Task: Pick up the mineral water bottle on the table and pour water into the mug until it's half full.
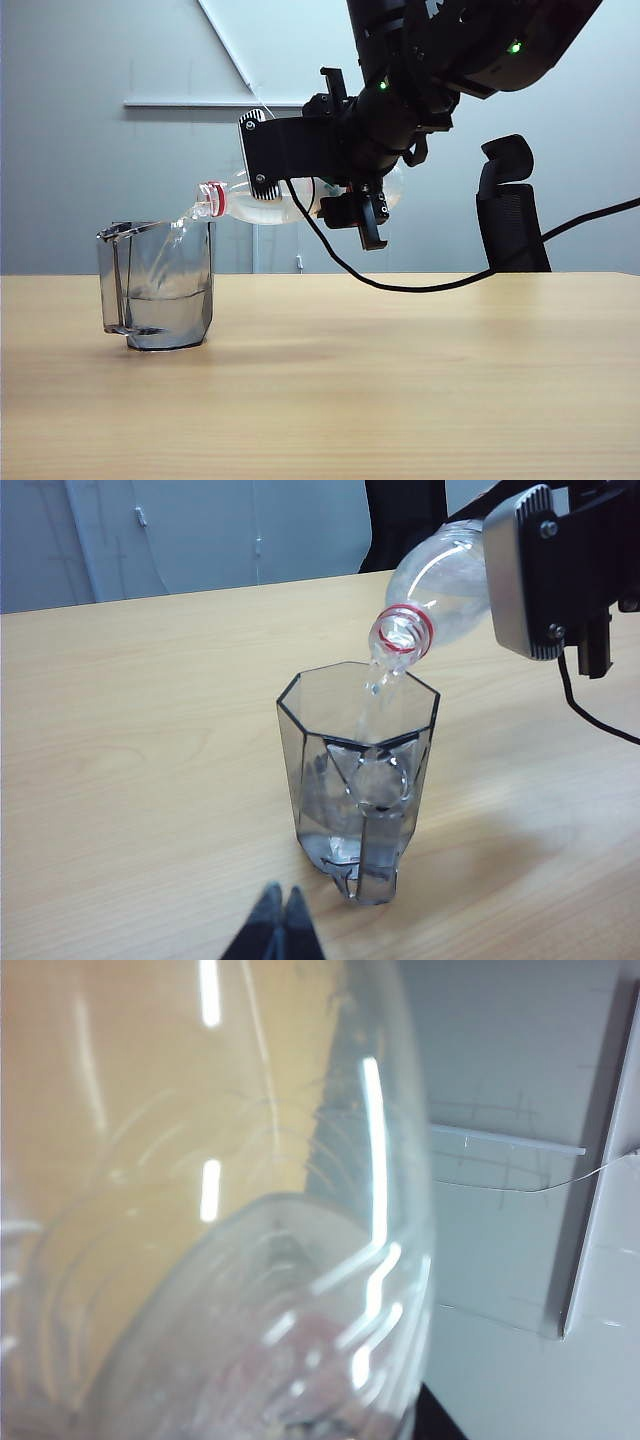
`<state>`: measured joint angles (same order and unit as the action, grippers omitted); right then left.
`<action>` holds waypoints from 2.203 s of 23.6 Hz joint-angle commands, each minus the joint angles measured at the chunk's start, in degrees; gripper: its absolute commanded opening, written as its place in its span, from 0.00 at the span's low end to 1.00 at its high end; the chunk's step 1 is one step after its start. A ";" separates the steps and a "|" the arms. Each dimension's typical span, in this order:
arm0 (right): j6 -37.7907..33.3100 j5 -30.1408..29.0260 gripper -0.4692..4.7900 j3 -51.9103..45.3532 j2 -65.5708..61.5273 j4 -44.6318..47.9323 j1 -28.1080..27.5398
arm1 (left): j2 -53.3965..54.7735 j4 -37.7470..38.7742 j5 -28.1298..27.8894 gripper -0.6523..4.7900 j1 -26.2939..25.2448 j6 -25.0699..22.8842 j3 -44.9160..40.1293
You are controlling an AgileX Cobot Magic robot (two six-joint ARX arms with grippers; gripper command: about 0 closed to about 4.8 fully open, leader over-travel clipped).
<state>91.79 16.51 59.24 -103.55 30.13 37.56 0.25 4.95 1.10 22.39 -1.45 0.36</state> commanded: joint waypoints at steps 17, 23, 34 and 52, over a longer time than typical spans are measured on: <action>-4.44 -0.09 0.64 0.66 0.85 1.25 0.20 | 0.09 -0.74 0.20 0.12 0.09 0.17 0.15; -10.56 0.24 0.64 0.66 0.85 1.36 0.72 | 0.09 -0.74 0.20 0.12 0.09 0.17 0.15; -38.56 1.81 0.64 0.66 1.03 1.92 3.13 | 0.09 -0.74 0.24 0.12 -1.16 0.17 0.15; -97.57 -6.36 0.64 -5.33 7.69 6.51 -1.75 | 0.09 -0.72 0.22 0.12 -11.37 0.17 0.15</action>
<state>-2.13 11.27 55.86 -96.99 31.94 36.23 0.25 4.95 1.10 11.31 -1.45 0.38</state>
